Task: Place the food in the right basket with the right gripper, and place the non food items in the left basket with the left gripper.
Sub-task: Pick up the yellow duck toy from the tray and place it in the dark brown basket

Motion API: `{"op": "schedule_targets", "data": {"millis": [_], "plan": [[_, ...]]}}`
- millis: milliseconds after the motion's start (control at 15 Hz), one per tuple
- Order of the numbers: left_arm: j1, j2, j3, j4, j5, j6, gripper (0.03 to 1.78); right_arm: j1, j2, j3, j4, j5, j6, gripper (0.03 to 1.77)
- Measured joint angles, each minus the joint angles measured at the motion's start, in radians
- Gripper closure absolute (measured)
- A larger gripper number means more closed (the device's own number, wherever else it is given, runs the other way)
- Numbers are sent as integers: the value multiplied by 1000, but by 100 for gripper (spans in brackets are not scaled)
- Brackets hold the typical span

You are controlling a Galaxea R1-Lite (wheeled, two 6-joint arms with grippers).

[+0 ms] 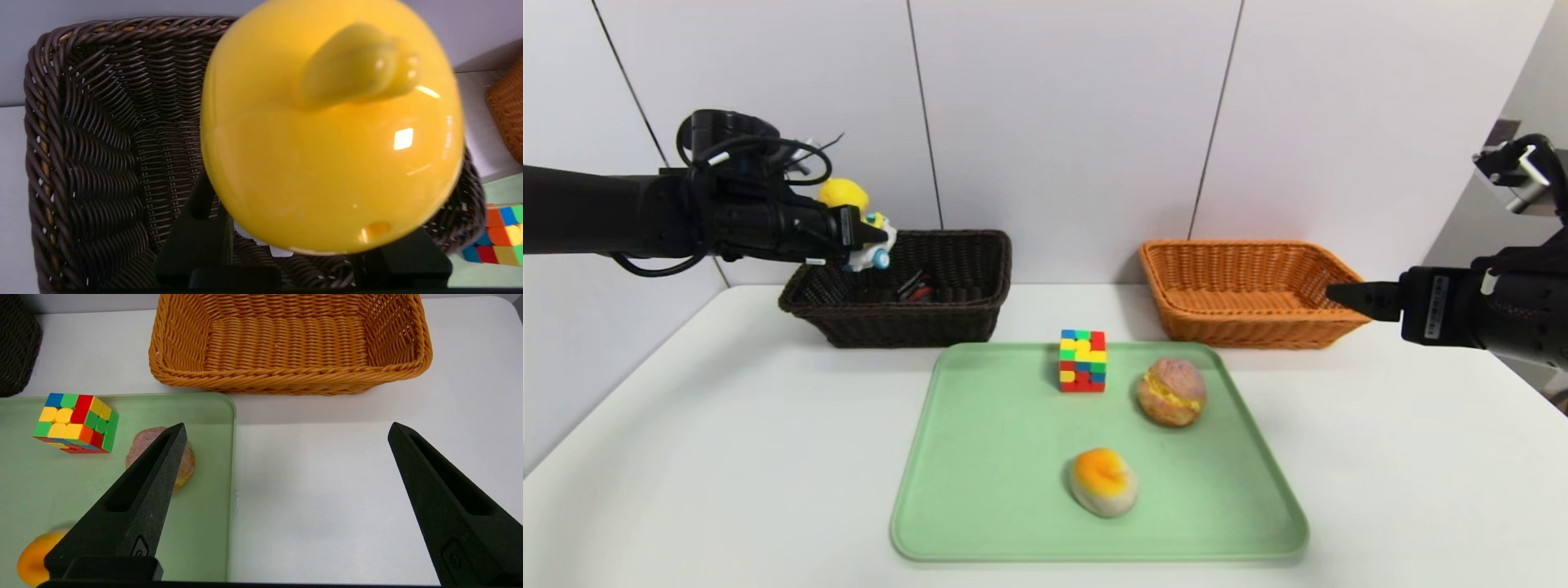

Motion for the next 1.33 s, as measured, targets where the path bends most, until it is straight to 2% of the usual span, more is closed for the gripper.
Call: {"op": "schedule_targets", "data": {"millis": [667,1067,1200,1333], "plan": [[9,122,-44,3,5,3,106,0,9,2,1,1,0,10],[17,103,-65,4,10,16,57,1,14,-5,1,-2,-1,10],[18,58,-65,20,9,15,46,6,18,-21,14,-2,-1,10],[18,-22,-58,81,9,15,38,9,32,-46,27,-2,-1,10]]}}
